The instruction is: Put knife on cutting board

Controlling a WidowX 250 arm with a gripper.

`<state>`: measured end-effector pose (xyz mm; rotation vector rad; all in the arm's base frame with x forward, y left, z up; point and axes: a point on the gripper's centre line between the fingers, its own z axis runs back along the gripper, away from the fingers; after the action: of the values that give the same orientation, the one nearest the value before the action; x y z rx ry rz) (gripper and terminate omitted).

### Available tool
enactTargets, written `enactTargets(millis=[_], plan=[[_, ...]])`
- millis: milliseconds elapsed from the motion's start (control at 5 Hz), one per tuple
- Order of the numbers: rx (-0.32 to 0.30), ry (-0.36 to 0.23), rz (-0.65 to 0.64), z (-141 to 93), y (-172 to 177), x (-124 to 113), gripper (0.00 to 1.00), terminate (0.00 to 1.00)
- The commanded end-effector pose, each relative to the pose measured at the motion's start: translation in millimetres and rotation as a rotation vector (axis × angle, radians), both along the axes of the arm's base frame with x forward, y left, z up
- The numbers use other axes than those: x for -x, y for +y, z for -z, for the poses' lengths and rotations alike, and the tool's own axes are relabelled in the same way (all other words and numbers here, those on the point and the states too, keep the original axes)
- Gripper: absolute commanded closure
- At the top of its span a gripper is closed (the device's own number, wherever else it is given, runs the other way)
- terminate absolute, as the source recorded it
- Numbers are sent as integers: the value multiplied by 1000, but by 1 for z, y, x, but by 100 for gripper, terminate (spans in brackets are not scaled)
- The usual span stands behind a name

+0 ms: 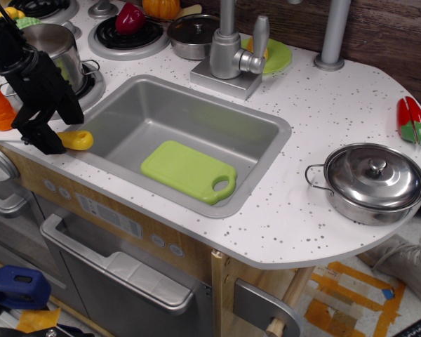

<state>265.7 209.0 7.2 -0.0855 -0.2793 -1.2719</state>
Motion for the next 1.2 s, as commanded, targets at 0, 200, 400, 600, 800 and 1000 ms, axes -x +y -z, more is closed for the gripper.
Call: enactTargets(millis=[0, 200, 400, 600, 800, 1000], plan=[[11, -27, -15, -3, 4, -7, 0, 0], [16, -30, -22, 1, 4, -9, 100, 0], [-1, -25, -29, -8, 2, -9, 100, 0], [-8, -29, -38, -17, -4, -11, 100, 0], [-23, -58, -32, -27, -22, -21, 100, 0], [-38, -141, -25, -35, -53, -36, 100, 0]])
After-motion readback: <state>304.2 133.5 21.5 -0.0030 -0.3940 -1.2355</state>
